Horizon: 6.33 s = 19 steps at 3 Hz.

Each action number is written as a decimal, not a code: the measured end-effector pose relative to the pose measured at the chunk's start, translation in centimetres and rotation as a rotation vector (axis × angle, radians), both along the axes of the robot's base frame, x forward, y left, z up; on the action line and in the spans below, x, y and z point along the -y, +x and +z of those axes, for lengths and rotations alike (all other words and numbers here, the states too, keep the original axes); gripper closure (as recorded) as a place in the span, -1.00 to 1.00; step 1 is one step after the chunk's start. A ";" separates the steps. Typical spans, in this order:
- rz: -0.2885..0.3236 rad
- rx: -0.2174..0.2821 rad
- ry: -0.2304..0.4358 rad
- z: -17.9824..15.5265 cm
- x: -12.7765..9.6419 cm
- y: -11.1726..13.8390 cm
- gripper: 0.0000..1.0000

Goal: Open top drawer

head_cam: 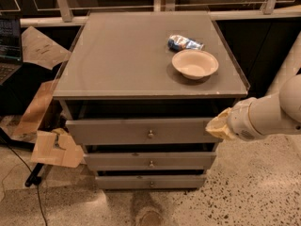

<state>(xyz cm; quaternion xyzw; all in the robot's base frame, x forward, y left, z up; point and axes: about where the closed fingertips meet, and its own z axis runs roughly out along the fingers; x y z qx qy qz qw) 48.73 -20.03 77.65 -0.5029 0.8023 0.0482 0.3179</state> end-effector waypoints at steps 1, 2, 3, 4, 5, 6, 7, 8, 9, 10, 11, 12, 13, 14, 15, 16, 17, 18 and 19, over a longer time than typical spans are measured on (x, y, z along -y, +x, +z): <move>0.015 0.016 0.090 -1.8 0.4 1.8 1.00; 0.039 0.051 0.203 -3.8 -0.4 4.4 1.00; 0.039 0.049 0.201 -3.8 -0.6 4.2 1.00; -0.019 0.070 0.197 -4.3 -0.5 4.3 1.00; -0.138 0.120 0.193 -5.5 -0.3 4.9 1.00; -0.240 0.204 0.193 -5.7 0.8 7.8 1.00; -0.267 0.246 0.189 -5.0 1.4 8.7 1.00; -0.267 0.246 0.189 -5.0 1.4 8.7 1.00; -0.282 0.281 0.178 -5.2 1.6 10.1 1.00; -0.275 0.306 0.150 -5.5 1.7 12.1 1.00; -0.256 0.308 0.080 -6.7 2.0 13.5 1.00; -0.285 0.294 0.074 -7.8 2.0 13.7 1.00; -0.280 0.290 0.077 -8.4 1.3 14.1 1.00; -0.280 0.290 0.077 -8.4 1.3 14.1 1.00; -0.210 0.270 0.077 -8.6 0.9 14.1 1.00; -0.066 0.275 0.060 -8.9 2.2 14.8 1.00; -0.066 0.275 0.060 -8.9 2.1 14.6 1.00; -0.005 0.243 0.062 -9.1 1.9 14.1 1.00; 0.030 0.230 0.078 -9.1 1.8 13.8 1.00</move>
Offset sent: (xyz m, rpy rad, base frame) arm 0.0729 0.0063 -0.0476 0.3174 -0.1106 0.0424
